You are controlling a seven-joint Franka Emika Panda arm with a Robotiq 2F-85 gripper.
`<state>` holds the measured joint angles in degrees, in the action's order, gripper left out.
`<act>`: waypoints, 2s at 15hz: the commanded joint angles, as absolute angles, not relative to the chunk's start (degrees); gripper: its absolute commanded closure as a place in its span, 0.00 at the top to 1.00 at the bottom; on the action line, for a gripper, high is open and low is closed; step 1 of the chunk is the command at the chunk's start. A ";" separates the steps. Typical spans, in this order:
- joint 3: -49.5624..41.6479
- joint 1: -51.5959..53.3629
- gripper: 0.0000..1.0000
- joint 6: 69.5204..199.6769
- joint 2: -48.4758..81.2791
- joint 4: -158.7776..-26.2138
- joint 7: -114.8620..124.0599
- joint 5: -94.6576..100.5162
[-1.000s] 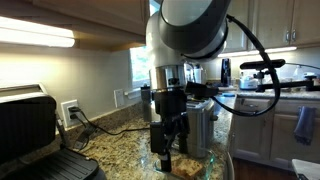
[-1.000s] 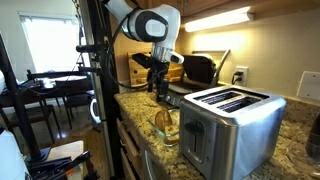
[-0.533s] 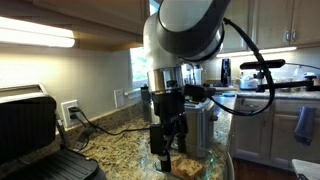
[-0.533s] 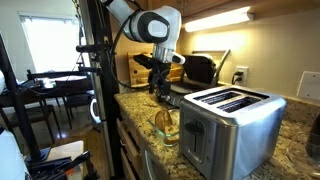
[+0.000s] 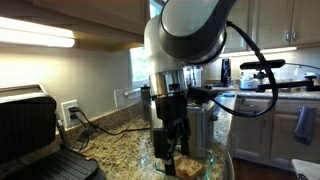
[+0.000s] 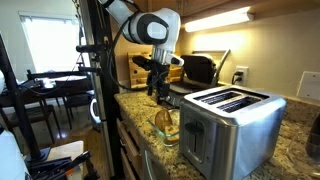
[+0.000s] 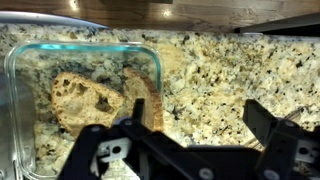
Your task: Put a slice of bread in the toaster and push the toaster lever down
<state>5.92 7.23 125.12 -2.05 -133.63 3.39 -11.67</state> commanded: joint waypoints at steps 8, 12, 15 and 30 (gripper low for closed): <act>5.84 6.72 1.00 126.49 1.39 -132.40 4.76 -10.67; 5.48 6.62 1.00 126.42 4.07 -130.65 4.61 -10.72; 5.03 6.35 1.00 126.07 6.36 -128.62 4.43 -10.76; 3.89 4.75 1.00 124.26 9.82 -125.03 3.69 -11.30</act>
